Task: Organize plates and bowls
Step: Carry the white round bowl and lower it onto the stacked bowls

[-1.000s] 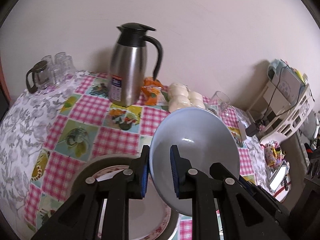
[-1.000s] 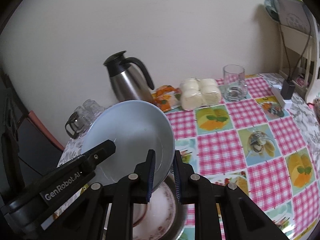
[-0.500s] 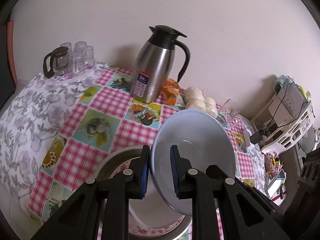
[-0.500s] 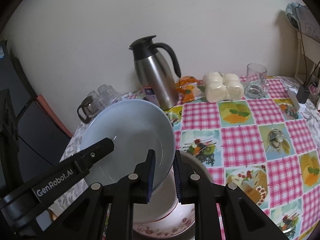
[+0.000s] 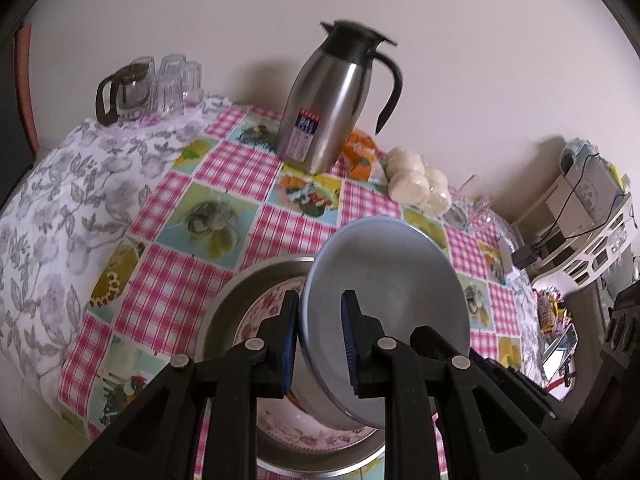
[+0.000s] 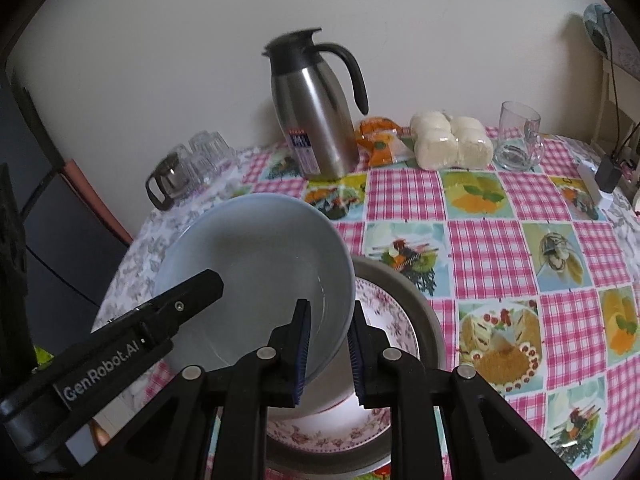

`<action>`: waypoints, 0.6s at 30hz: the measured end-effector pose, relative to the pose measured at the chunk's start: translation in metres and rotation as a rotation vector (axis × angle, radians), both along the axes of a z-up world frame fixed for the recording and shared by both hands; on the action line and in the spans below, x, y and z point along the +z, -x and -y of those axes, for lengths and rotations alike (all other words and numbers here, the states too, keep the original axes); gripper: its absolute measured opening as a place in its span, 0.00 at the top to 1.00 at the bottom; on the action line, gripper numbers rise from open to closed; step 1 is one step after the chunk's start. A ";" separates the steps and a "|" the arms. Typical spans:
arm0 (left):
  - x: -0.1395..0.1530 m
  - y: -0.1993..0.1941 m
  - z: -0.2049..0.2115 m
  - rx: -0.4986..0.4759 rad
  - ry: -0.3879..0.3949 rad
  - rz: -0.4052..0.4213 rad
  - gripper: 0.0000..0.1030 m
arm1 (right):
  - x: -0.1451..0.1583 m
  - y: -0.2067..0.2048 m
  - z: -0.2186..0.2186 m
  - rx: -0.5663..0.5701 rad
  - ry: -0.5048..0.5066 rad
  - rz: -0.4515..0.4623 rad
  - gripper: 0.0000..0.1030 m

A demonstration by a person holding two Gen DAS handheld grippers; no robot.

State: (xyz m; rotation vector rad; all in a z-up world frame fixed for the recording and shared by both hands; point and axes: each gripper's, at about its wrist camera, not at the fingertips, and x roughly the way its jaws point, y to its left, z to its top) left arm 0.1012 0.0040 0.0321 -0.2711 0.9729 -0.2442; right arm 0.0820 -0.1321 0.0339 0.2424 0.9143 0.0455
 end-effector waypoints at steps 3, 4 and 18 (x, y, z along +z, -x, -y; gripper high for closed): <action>-0.008 -0.001 0.000 -0.002 -0.005 -0.025 0.80 | -0.005 -0.001 -0.003 0.003 0.016 -0.017 0.80; -0.010 -0.001 0.000 -0.004 -0.007 -0.034 0.80 | -0.006 -0.001 -0.003 0.003 0.018 -0.022 0.79; -0.017 -0.004 0.007 -0.023 -0.020 -0.062 0.80 | -0.018 -0.005 0.001 -0.005 0.036 -0.071 0.78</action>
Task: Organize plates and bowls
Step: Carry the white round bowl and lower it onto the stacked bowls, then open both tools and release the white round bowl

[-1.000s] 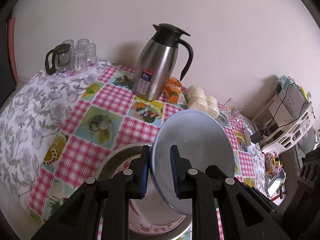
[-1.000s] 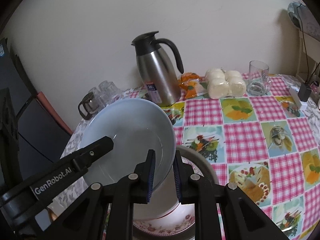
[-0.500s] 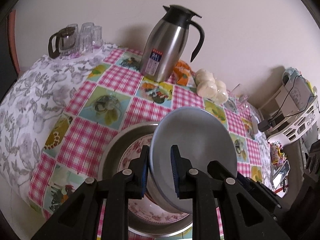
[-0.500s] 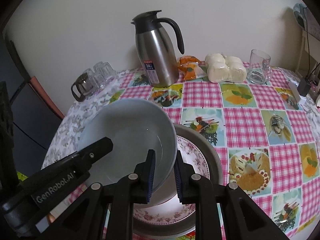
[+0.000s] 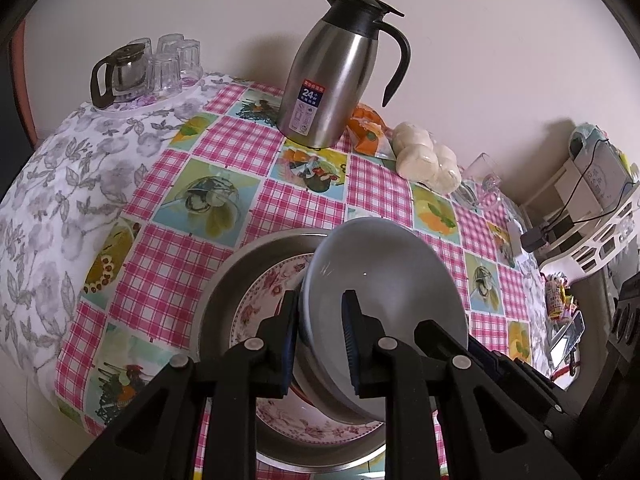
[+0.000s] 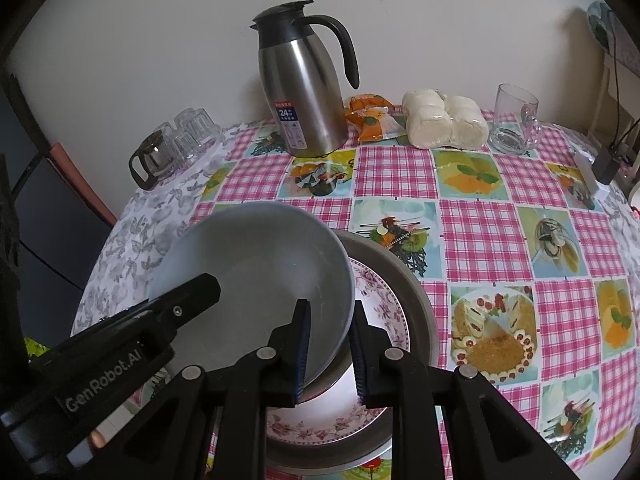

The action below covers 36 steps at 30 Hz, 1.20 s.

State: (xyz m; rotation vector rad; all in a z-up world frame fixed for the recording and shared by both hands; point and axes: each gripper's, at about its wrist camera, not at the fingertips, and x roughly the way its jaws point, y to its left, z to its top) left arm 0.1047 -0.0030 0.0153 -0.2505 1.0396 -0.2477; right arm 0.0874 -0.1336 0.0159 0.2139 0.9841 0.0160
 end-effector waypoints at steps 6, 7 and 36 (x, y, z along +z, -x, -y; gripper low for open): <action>-0.002 0.000 0.001 0.001 0.003 -0.003 0.80 | 0.000 0.000 0.002 -0.005 0.001 -0.011 0.78; -0.001 0.000 0.001 0.001 0.000 -0.002 0.80 | 0.000 0.001 0.002 -0.002 0.005 -0.012 0.76; 0.011 0.010 -0.028 0.116 -0.060 0.047 0.22 | 0.009 0.012 0.006 -0.003 0.043 0.017 0.23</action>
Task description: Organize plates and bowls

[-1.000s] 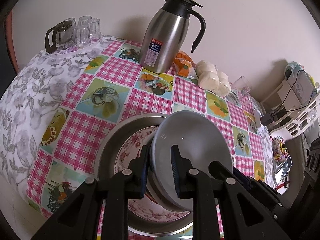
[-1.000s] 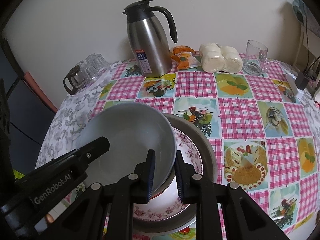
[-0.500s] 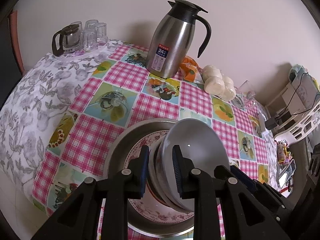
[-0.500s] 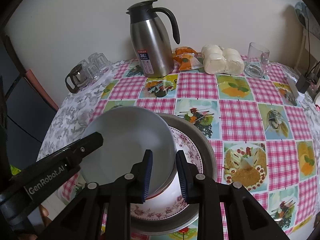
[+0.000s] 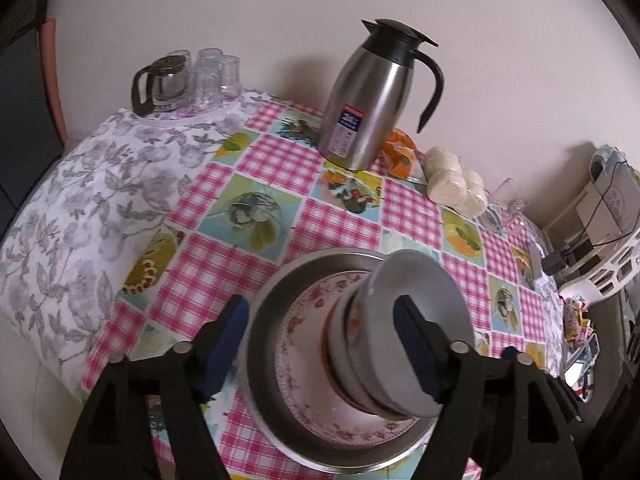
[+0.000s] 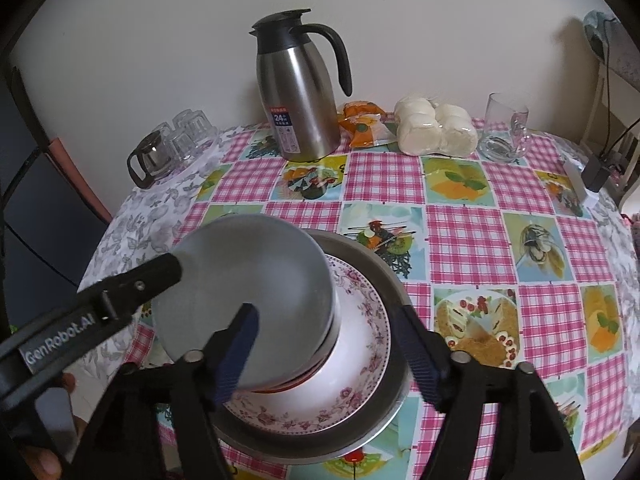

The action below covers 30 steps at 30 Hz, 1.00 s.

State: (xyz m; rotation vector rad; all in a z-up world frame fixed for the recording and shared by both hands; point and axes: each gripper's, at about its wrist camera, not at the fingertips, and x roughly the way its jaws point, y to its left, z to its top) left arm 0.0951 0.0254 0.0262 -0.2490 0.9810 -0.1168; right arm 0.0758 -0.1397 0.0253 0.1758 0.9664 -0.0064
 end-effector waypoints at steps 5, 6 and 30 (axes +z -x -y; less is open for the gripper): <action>-0.002 0.007 -0.011 0.033 -0.025 0.013 0.16 | 0.003 0.005 0.003 -0.005 -0.001 0.023 0.08; -0.003 0.008 -0.013 0.037 -0.029 0.016 0.14 | 0.003 0.006 0.004 -0.007 -0.002 0.024 0.06; -0.011 0.060 -0.024 0.044 -0.143 0.076 0.07 | -0.004 0.053 0.012 -0.043 0.004 0.054 0.00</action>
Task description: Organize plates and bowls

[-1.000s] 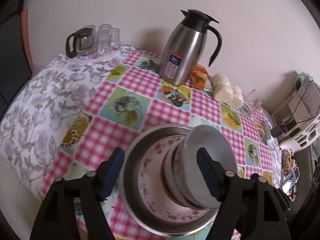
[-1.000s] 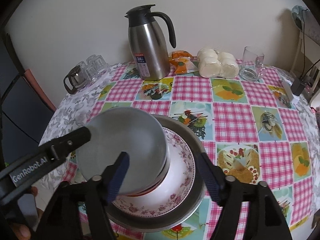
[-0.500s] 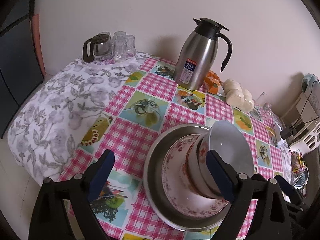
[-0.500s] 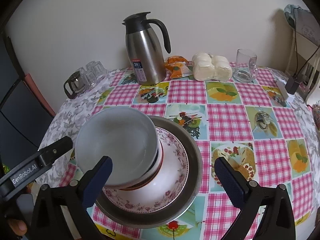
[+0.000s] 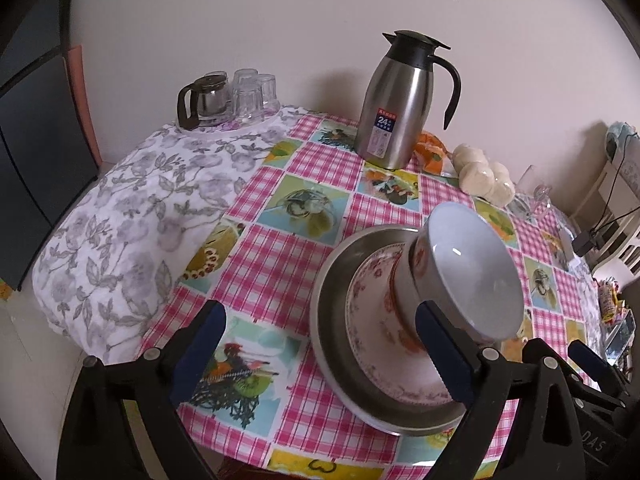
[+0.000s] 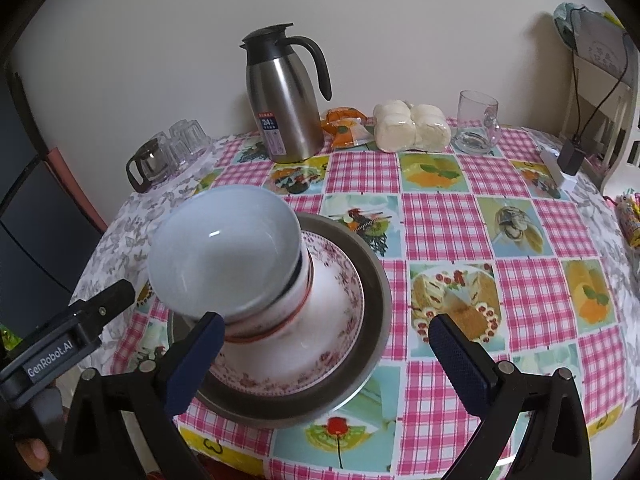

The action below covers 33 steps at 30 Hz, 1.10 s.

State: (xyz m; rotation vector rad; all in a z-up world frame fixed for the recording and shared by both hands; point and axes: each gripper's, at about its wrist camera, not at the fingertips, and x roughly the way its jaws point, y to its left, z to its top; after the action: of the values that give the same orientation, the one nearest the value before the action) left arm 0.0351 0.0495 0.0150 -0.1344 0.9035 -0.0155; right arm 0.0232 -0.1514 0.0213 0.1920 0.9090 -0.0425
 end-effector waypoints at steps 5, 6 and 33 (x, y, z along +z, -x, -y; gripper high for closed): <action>-0.005 0.010 -0.001 0.001 0.001 -0.009 0.07 | -0.007 0.010 0.002 -0.005 0.011 -0.012 0.00; -0.005 0.012 -0.001 0.000 -0.004 -0.013 0.07 | -0.008 0.012 0.002 -0.006 0.013 -0.016 0.00; -0.032 0.044 0.011 -0.041 -0.201 -0.085 0.07 | -0.039 0.052 0.002 -0.029 0.065 -0.082 0.00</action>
State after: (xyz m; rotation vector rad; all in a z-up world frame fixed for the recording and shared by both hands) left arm -0.0088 0.0390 -0.0168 0.0706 0.9872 0.0434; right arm -0.0289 -0.1532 -0.0180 0.1437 0.9856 -0.1074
